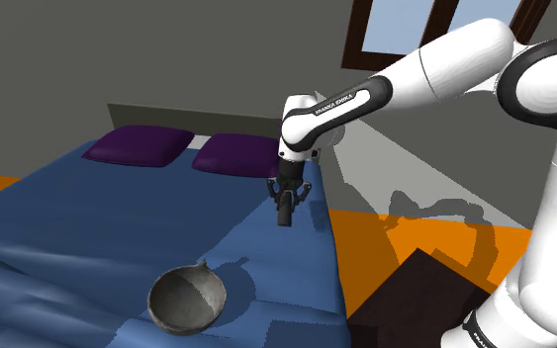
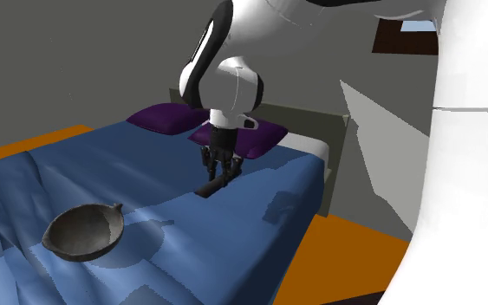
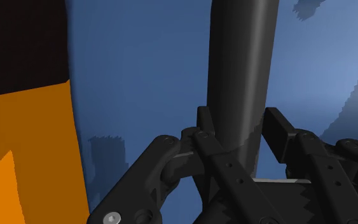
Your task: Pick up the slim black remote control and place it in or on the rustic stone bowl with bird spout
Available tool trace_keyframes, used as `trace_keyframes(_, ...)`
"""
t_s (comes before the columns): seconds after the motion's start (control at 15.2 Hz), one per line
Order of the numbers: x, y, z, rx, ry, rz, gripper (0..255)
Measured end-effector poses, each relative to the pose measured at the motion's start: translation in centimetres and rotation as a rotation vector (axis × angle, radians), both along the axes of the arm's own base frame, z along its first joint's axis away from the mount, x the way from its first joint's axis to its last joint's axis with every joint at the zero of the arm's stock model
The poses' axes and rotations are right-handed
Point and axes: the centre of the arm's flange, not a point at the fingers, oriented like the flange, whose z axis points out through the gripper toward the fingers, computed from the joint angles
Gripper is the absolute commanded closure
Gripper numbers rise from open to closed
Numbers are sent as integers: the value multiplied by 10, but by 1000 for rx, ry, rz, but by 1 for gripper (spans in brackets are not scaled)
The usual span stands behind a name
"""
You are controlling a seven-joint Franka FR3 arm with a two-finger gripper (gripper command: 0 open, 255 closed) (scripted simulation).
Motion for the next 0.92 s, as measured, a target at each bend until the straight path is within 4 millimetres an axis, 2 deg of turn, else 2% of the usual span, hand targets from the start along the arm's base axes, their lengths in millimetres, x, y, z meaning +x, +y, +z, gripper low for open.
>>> trace_keyframes(0.53, -1, 0, 41, 0, 0, 0, 255)
trace_keyframes(0.79, -8, 35, 42, 0, 0, 0, 255)
trace_keyframes(0.92, -12, 62, 43, 0, 0, 2, 255)
